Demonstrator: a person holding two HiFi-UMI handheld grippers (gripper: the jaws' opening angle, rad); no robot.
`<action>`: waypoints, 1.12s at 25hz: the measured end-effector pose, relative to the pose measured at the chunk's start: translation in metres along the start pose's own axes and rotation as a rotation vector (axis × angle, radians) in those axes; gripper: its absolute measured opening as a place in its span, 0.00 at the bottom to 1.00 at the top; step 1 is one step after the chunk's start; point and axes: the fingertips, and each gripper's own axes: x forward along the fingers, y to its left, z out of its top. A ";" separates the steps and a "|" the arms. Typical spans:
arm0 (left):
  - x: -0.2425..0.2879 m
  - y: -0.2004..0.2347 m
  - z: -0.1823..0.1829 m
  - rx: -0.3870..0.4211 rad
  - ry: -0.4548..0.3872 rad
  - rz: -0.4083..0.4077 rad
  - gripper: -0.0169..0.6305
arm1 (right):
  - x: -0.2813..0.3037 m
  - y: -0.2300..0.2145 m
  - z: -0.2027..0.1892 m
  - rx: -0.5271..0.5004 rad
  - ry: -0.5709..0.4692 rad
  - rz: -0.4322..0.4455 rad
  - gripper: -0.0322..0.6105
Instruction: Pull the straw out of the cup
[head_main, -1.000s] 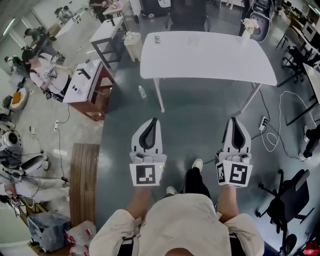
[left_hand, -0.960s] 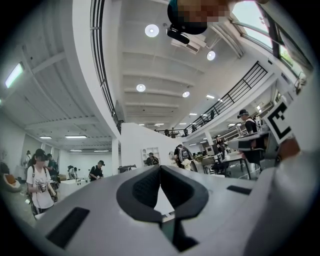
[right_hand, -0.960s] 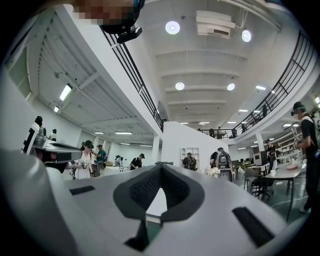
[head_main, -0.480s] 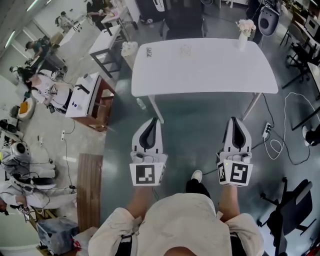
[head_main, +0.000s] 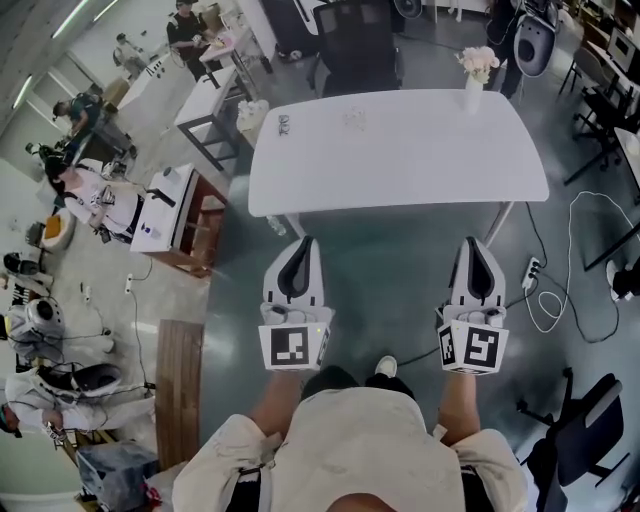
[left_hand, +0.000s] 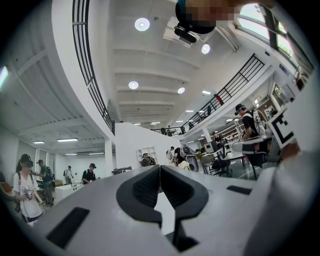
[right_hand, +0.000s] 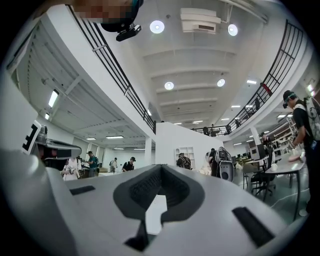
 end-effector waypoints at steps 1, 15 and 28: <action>0.004 -0.001 0.000 -0.001 0.003 0.002 0.03 | 0.003 -0.002 0.000 0.002 -0.001 0.003 0.05; 0.073 0.022 -0.028 -0.041 -0.004 0.004 0.04 | 0.080 0.009 -0.020 -0.022 0.012 0.049 0.05; 0.180 0.123 -0.063 -0.104 -0.036 0.034 0.03 | 0.230 0.063 -0.030 -0.098 0.023 0.102 0.05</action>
